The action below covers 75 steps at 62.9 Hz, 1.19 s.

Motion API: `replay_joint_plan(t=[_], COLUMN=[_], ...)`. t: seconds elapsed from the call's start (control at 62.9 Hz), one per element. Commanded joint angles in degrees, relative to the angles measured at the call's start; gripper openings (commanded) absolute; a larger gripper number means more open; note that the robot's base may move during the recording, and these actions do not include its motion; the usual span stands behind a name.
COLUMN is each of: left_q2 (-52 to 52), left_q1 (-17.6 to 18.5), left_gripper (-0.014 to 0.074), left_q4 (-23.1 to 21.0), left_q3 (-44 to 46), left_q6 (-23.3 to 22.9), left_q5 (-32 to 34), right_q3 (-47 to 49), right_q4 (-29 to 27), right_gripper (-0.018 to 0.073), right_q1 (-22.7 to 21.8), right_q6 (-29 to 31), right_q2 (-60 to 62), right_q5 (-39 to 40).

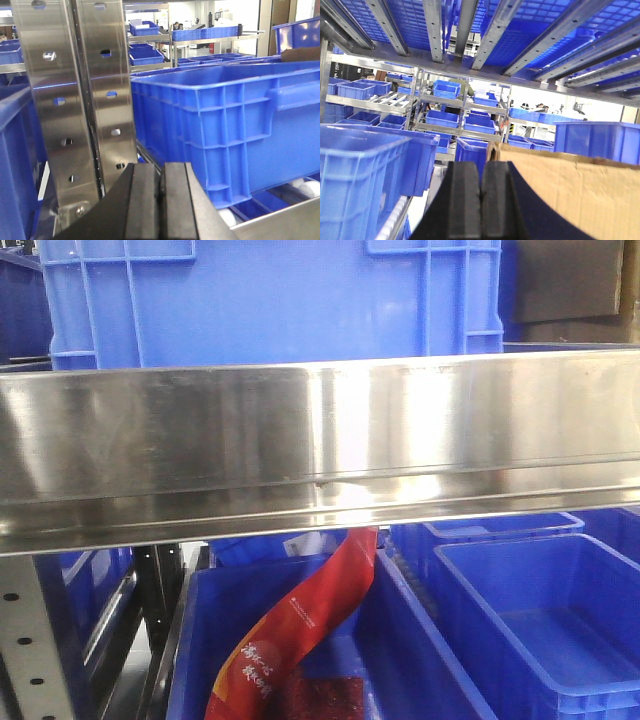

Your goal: Grab PVC pipe and place in blue bin

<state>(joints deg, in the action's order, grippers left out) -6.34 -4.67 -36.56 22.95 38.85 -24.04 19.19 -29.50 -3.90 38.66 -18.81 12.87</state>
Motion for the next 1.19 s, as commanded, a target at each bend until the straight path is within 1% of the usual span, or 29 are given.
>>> replay_joint_plan(t=[0.0, 0.111, 0.35, 1.177], left_q2=[0.45, 0.45, 0.45, 0.45], left_q1=[-0.34, -0.34, -0.34, -0.34], left_gripper=[-0.0111, -0.0111, -0.0111, -0.0111], left_q4=[-0.84, -0.84, -0.74, -0.71], left_q3=[-1.32, -3.71, -7.46, -7.26], left_q6=[-0.52, -0.52, -0.52, -0.52], left_q5=[1.57, 2.55, 3.89, 3.85], right_q3=[-2.67, -5.56, -5.98, -5.98], right_q4=[0.03, 0.03, 0.03, 0.03], right_gripper=[-0.0162, -0.0162, -0.0162, -0.0162], right_q1=[-0.32, -0.32, -0.32, -0.32], right_q6=[0.42, 0.42, 0.42, 0.42], right_q2=[2.17, 3.48, 3.71, 3.71], right_q5=[1.63, 2.98, 2.97, 2.56])
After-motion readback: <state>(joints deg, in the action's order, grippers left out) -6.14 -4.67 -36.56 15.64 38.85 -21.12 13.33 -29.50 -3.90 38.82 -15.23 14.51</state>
